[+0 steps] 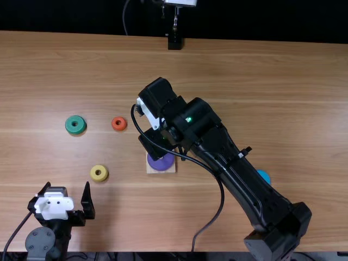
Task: Build the Hanoi tower: stack the rings onto the peg from bottom to top in this color order: purple, dark blue, light blue, dark green, light green, yellow, orange.
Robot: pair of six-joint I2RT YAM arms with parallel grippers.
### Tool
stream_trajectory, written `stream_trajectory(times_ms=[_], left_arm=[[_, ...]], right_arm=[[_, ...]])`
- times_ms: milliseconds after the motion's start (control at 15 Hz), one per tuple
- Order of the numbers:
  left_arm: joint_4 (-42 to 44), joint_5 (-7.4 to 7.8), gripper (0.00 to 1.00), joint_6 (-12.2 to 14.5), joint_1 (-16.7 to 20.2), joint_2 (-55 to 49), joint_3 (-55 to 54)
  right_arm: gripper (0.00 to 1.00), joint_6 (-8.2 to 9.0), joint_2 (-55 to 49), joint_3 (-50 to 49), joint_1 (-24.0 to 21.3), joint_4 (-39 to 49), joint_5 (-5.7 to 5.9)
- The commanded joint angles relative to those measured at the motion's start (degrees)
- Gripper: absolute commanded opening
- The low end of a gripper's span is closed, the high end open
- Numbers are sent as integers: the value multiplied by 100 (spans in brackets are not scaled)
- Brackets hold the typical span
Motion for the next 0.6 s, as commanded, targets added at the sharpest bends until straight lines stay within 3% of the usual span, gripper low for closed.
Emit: stream_trajectory(times_ms=[0, 200, 267, 333, 467, 533], left_arm=[[-469, -9, 100, 32, 29, -67, -607], [-469, -9, 100, 32, 29, -67, -607], [-469, -9, 100, 32, 29, -67, -607], [-469, -9, 100, 32, 29, -67, -607], [-469, -9, 100, 32, 29, -67, -607], [-469, -9, 100, 32, 29, -67, -607]], right_arm=[[0, 52, 59, 138, 66, -11, -14], [2, 52, 95, 112, 57, -22, 29], [44, 41, 156, 86, 57, -64, 29], [100, 31, 191, 77, 57, -74, 71], [100, 31, 200, 68, 40, -43, 240], [100, 41, 200, 86, 31, -1, 229]])
